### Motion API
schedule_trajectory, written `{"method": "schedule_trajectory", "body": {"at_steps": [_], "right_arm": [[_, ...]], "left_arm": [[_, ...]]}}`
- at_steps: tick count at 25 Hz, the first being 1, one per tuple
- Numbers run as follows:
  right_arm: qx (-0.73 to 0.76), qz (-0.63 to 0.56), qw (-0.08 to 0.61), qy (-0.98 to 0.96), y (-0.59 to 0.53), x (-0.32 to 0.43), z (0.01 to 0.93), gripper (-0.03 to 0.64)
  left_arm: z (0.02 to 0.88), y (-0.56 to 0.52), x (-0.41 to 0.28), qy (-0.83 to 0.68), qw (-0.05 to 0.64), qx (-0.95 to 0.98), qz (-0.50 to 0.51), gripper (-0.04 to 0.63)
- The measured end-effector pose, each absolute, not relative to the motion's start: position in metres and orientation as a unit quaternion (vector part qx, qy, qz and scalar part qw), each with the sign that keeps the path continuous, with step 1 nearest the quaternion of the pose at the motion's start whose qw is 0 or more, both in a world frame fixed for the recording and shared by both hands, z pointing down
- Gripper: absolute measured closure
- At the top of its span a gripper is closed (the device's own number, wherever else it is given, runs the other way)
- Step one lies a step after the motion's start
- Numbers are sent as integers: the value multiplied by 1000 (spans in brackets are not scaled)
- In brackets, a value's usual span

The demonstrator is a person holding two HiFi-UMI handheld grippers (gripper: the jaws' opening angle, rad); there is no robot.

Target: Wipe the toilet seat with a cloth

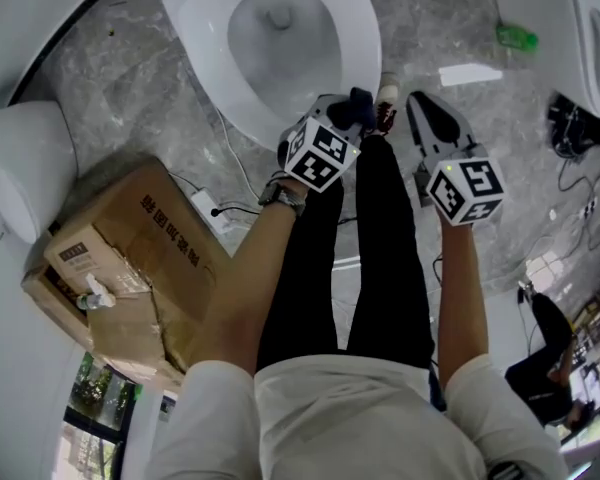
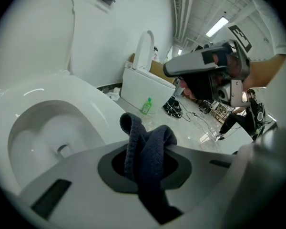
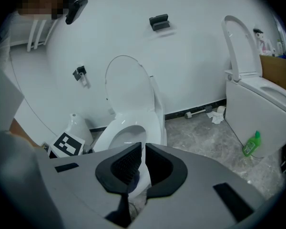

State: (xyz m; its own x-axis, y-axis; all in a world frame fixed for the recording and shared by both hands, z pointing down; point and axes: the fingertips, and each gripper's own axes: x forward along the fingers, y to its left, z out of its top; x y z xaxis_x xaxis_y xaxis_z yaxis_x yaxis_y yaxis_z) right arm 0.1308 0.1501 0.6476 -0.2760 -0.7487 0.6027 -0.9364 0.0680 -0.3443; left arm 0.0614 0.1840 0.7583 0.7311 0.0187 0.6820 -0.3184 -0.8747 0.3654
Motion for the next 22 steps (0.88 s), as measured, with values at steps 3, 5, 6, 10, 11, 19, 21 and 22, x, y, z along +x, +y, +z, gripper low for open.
{"method": "schedule_trajectory", "body": {"at_steps": [3,5,6,10,11,19,21,22], "right_arm": [[576,352,141,-724,146,121,649,571],[569,349,145,-731,139,115,650,569],[566,348,145,-733,134,112,651,571],[560,346,146,-739,123,103,654,569],[558,345,147,-740,121,101,655,570],[543,342,163,-749,112,90,659,569],[542,344,170,-748,112,91,661,569],[540,345,173,-748,111,92,661,570]], "left_arm": [[759,199,50,-59,236,892,381,552],[759,205,43,-45,231,887,396,552],[759,207,39,-38,226,886,404,552],[757,222,24,-5,207,879,429,552],[757,223,19,-1,205,878,433,552],[760,216,-21,3,185,870,457,552],[760,213,-29,3,169,870,462,552],[761,210,-33,3,160,871,465,552]]}}
